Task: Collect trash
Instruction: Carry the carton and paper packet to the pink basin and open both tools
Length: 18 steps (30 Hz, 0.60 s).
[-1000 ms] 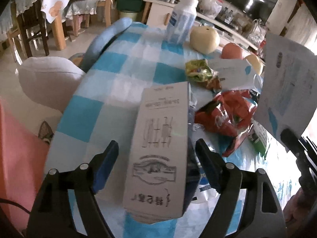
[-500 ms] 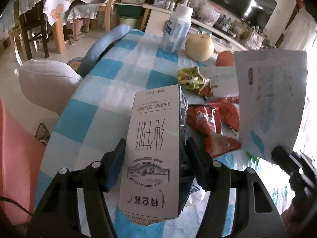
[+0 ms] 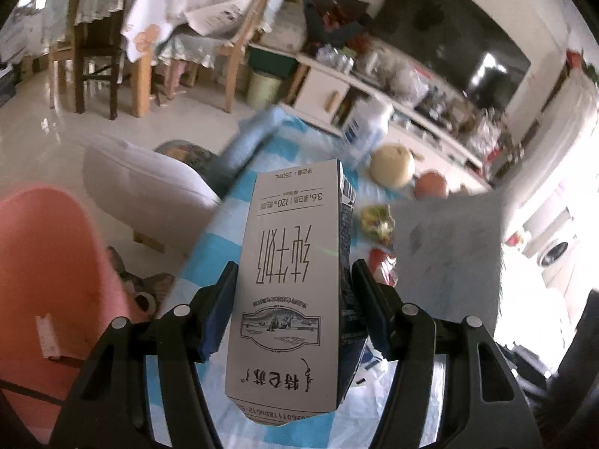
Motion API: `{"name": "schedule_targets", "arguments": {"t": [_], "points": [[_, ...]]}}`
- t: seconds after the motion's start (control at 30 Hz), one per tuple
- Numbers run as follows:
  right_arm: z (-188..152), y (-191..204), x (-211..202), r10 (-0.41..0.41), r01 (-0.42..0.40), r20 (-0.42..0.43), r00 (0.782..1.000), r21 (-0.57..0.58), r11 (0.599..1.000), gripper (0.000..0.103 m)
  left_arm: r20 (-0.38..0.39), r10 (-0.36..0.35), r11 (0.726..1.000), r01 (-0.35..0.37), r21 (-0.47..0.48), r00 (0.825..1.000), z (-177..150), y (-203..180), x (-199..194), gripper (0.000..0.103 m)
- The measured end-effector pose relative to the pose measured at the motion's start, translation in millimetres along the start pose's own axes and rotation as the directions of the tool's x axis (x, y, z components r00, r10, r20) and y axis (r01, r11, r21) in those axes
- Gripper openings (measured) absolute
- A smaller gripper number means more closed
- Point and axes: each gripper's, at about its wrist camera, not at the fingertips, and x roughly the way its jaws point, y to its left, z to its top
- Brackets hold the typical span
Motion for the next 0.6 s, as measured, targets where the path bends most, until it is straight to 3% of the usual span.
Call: {"name": "schedule_targets", "arguments": {"t": [0.2, 0.43, 0.6], "points": [[1.6, 41.2, 13.6, 0.072, -0.072, -0.019, 0.997, -0.010, 0.997, 0.021, 0.088, 0.050, 0.996, -0.043, -0.076, 0.995, 12.7, 35.8, -35.9, 0.062], [0.8, 81.3, 35.5, 0.090, -0.092, -0.050, 0.995, -0.046, 0.995, 0.019, 0.121, 0.110, 0.985, -0.091, -0.147, 0.987, 18.0, 75.0, -55.6, 0.062], [13.1, 104.1, 40.2, 0.160, -0.160, -0.031, 0.987, -0.007, 0.987, 0.019, 0.147, 0.136, 0.974, -0.106, -0.198, 0.980, 21.8, 98.6, -69.2, 0.063]]}}
